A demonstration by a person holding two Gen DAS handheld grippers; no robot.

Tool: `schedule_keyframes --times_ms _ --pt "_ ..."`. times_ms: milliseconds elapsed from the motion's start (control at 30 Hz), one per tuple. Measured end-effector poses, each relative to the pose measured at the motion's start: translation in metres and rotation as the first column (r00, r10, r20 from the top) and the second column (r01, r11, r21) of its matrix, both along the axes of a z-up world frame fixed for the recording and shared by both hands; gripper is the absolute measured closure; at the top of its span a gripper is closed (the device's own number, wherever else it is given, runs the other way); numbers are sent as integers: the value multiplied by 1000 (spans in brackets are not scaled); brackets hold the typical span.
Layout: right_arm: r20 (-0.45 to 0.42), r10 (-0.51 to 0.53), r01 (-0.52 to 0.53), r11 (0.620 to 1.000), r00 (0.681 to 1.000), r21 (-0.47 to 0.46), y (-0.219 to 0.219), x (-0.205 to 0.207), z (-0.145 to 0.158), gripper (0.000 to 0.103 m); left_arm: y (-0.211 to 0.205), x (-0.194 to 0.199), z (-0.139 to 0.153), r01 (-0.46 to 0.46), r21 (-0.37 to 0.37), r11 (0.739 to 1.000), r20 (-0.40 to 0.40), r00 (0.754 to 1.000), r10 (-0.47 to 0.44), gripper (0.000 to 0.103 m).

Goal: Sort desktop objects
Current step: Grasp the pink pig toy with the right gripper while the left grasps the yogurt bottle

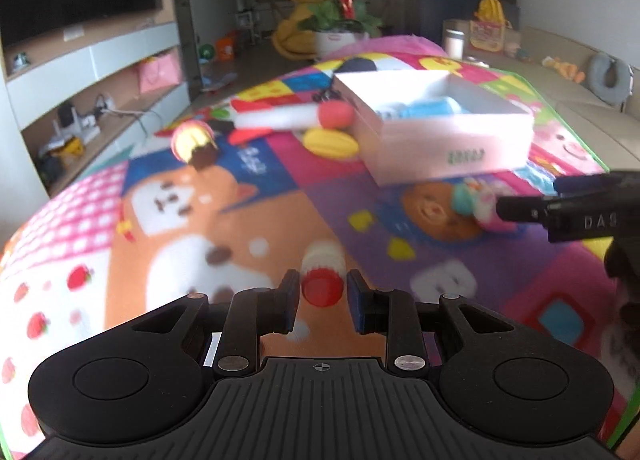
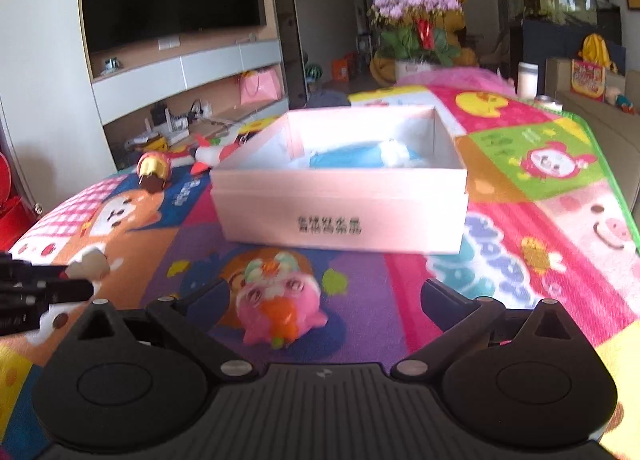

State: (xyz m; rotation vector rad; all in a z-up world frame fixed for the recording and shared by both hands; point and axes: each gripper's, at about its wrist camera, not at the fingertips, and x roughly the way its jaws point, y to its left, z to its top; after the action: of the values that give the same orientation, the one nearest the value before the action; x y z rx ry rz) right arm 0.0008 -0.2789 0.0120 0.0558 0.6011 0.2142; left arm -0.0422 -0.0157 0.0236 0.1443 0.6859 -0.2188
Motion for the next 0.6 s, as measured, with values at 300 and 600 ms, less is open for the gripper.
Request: schedule_keyframes --times_ms 300,600 --pt "-78 -16 14 1000 997 -16 0 -10 -5 0 11 -3 -15 -18 -6 1000 -62 998 18 29" --pt "-107 -36 34 999 994 -22 0 -7 -8 0 45 6 -18 -147 7 989 -62 987 147 9"
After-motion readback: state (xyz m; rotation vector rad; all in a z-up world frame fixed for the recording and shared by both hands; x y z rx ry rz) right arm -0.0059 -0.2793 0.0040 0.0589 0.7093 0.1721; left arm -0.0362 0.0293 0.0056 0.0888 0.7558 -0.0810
